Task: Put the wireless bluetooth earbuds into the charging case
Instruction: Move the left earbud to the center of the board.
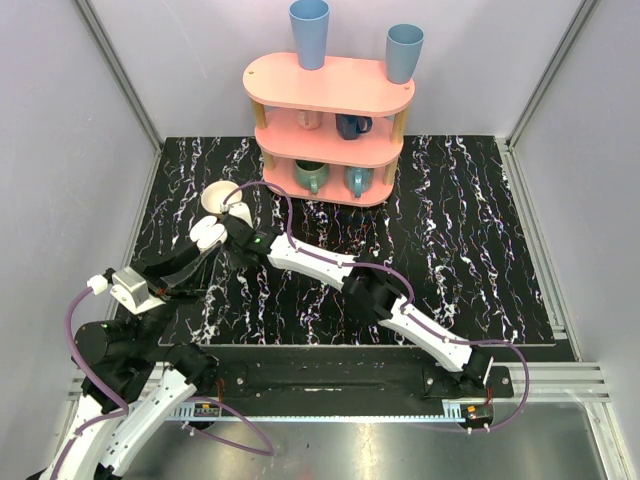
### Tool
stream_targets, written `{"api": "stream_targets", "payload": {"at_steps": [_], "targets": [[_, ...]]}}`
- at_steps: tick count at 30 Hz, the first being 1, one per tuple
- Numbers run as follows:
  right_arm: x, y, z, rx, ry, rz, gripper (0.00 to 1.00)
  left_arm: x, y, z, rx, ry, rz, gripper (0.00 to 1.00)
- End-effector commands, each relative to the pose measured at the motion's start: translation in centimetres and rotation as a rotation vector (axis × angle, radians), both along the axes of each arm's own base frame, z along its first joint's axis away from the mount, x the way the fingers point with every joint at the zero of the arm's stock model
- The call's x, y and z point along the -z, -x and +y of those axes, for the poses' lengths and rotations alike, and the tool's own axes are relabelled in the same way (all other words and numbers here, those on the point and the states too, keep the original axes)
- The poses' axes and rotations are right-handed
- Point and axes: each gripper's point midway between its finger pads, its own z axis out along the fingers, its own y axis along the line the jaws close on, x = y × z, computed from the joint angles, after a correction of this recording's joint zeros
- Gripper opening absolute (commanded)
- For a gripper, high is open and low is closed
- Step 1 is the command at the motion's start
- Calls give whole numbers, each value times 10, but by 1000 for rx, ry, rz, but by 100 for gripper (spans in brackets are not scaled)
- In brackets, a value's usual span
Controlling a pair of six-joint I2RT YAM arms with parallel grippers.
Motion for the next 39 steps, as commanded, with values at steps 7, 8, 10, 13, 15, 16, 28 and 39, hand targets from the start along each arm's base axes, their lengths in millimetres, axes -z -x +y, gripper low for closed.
{"api": "stream_targets", "payload": {"at_steps": [7,8,10,13,15,16,28,39], "targets": [[17,-1,-3,9,26,14,45,-12,2,7,-21,42,-31,0],[18,-1,-4,11,28,14,45,-11,2,6,-21,41,-30,0],[19,1,-3,5,28,18,42,-11,1,6,-21,40,-29,0],[21,1,-3,7,31,20,42,-11,2,6,-19,41,-32,0],[24,1,-5,9,36,23,42,-11,2,6,-18,43,-31,0],[23,-1,-5,12,35,22,42,-11,2,6,-17,40,-29,0],[27,-8,-8,25,34,23,43,-11,0,4,-17,36,-28,0],[29,-6,-11,18,49,31,40,-10,0,4,-14,37,-26,0]]}}
